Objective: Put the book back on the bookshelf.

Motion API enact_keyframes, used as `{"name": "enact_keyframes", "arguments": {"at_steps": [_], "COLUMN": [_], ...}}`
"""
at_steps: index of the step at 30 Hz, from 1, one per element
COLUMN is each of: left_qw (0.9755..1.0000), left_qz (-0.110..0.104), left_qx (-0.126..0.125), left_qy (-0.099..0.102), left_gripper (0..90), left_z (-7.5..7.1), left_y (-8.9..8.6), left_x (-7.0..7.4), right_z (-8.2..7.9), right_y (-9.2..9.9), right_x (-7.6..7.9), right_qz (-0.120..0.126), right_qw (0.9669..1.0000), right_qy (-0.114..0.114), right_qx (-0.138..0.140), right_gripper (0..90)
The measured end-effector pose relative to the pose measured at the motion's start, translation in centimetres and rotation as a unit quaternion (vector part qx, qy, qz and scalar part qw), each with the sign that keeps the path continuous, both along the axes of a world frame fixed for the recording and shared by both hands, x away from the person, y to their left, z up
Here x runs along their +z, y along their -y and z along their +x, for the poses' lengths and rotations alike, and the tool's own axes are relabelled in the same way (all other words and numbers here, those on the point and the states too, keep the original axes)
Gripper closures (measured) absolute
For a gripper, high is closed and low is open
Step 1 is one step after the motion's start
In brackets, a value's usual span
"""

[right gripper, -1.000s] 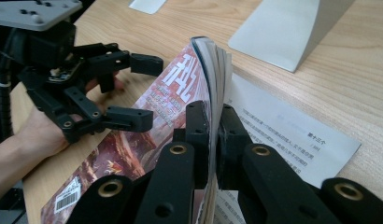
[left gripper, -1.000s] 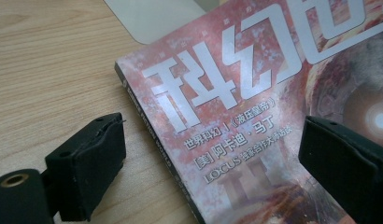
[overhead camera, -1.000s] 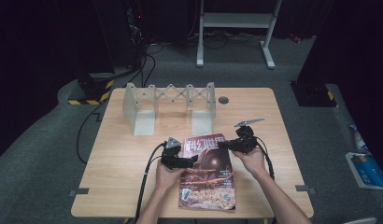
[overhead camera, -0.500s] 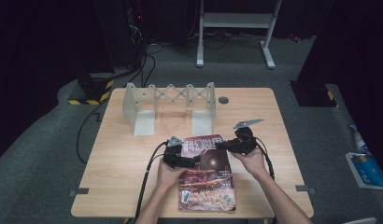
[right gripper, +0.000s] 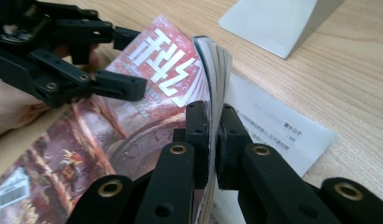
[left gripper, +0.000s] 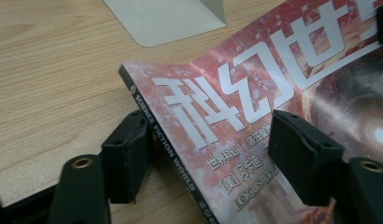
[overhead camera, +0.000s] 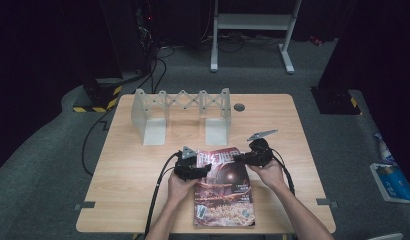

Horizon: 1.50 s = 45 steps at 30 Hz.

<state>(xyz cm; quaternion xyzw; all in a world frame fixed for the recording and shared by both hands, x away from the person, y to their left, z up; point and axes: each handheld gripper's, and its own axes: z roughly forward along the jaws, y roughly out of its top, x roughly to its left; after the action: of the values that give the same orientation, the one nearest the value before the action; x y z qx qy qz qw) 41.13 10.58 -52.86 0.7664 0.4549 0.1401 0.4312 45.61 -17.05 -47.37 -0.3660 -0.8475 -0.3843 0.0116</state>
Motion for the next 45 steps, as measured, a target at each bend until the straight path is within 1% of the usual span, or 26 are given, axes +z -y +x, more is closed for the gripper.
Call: {"name": "enact_keyframes", "arguments": {"at_steps": [3, 5, 7, 9, 11, 12, 14, 15, 16, 17, 18, 19, 20, 21, 22, 23, 26, 27, 28, 29, 33, 35, 36, 39, 40, 45], "left_qw": [1.0, 1.0, 1.0, 0.9998, 0.9998, 0.9997, 0.9996, 0.9996, 0.9997, 0.9997, 0.9997, 0.9997, 0.9997, 0.9997, 0.9997, 0.9997, 0.9995, 0.9995, 0.9993, 0.9993, 0.9992, 0.9991, 0.9989, 0.9985, 0.998, 0.9973], "left_qz": [-0.004, -0.009, -0.008, -0.017, -0.018, -0.026, -0.026, -0.026, -0.026, -0.025, -0.025, -0.025, -0.025, -0.025, -0.023, -0.023, -0.03, -0.03, -0.035, -0.037, -0.04, -0.042, -0.046, -0.053, -0.06, -0.067], "left_qx": [-0.001, -0.004, -0.004, -0.005, -0.003, -0.002, -0.002, -0.002, -0.002, -0.003, -0.003, -0.003, -0.003, -0.003, -0.002, -0.002, 0.001, 0.001, 0.004, 0.005, 0.003, 0.002, 0.0, -0.005, -0.011, -0.02], "left_qy": [0.005, 0.0, 0.0, -0.007, -0.003, -0.004, -0.002, -0.002, 0.0, 0.002, 0.004, 0.004, 0.004, 0.005, 0.006, 0.006, 0.012, 0.012, 0.009, 0.008, 0.005, 0.004, 0.0, -0.01, -0.018, -0.024], "left_gripper": [40.1, 42.4, 44.0, 45.4, 47.4, 49.9, 51.6, 52.2, 52.5, 52.8, 53.0, 53.0, 53.0, 53.1, 53.2, 53.3, 54.5, 54.9, 54.9, 55.2, 55.3, 55.4, 55.4, 55.6, 55.6, 54.9], "left_z": [-0.1, -0.1, -0.1, -0.1, -0.1, -0.2, -0.2, -0.2, -0.2, -0.3, -0.4, -0.4, -0.4, -0.4, -0.4, -0.4, -0.5, -0.5, -0.5, -0.5, -0.5, -0.4, -0.4, -0.2, 0.0, 0.0], "left_y": [-0.1, -0.1, -0.2, -0.2, -0.3, -0.3, -0.4, -0.4, -0.4, -0.4, -0.3, -0.3, -0.3, -0.3, -0.3, -0.3, -0.3, -0.3, -0.3, -0.3, -0.4, -0.4, -0.4, -0.7, -1.0, -1.0], "left_x": [0.0, 0.0, 0.0, 0.0, -0.1, -0.1, -0.1, -0.1, -0.1, -0.1, -0.1, -0.1, -0.1, -0.1, -0.1, -0.1, -0.1, -0.1, -0.1, -0.1, -0.1, -0.2, -0.2, -0.2, -0.2, -0.2], "right_z": [0.0, 0.0, 0.0, 0.0, 0.0, 0.0, -0.2, -0.2, -0.2, -0.2, -0.2, -0.3, -0.3, -0.3, -0.5, -0.6, -0.9, -0.9, -1.0, -1.2, -1.5, -1.5, -1.4, -1.5, -1.4, -1.3], "right_y": [0.1, 0.2, 0.2, 0.2, 0.3, 0.2, 0.2, 0.2, 0.1, 0.2, 0.3, 0.4, 0.4, 0.6, 1.0, 1.4, 2.6, 2.6, 2.9, 3.3, 3.0, 2.8, 2.4, 2.0, 1.9, 1.7], "right_x": [-0.3, -0.5, -0.6, -0.8, -1.0, -1.1, -1.3, -1.3, -1.3, -1.5, -1.6, -1.8, -1.8, -1.9, -2.1, -2.2, -2.3, -2.3, -2.3, -2.3, -2.8, -2.9, -3.3, -3.3, -3.3, -3.4], "right_qz": [0.0, -0.002, -0.003, -0.004, -0.008, -0.014, -0.024, -0.024, -0.029, -0.035, -0.041, -0.044, -0.044, -0.047, -0.051, -0.051, -0.047, -0.047, -0.048, -0.054, -0.088, -0.094, -0.104, -0.11, -0.107, -0.102], "right_qw": [1.0, 1.0, 1.0, 1.0, 0.9999, 0.9997, 0.9992, 0.9992, 0.9988, 0.998, 0.9973, 0.9968, 0.9968, 0.9962, 0.9944, 0.9934, 0.9901, 0.9901, 0.9889, 0.9865, 0.9827, 0.9823, 0.9822, 0.9813, 0.9818, 0.9827], "right_qy": [0.002, 0.002, 0.006, 0.006, 0.003, 0.006, 0.012, 0.012, 0.013, 0.009, 0.011, 0.011, 0.011, 0.012, 0.015, 0.016, 0.015, 0.015, 0.018, 0.024, 0.031, 0.032, 0.035, 0.042, 0.04, 0.042], "right_qx": [-0.002, -0.004, -0.004, -0.006, -0.014, -0.021, -0.031, -0.031, -0.038, -0.052, -0.06, -0.066, -0.066, -0.073, -0.091, -0.101, -0.131, -0.131, -0.139, -0.152, -0.16, -0.159, -0.153, -0.153, -0.152, -0.149], "right_gripper": [85.5, 85.4, 85.3, 85.3, 84.9, 83.5, 79.1, 79.1, 76.4, 69.8, 66.8, 64.5, 64.5, 61.7, 59.5, 59.4, 62.4, 62.4, 65.1, 71.7, 79.7, 80.8, 83.7, 86.1, 87.5, 89.2]}}
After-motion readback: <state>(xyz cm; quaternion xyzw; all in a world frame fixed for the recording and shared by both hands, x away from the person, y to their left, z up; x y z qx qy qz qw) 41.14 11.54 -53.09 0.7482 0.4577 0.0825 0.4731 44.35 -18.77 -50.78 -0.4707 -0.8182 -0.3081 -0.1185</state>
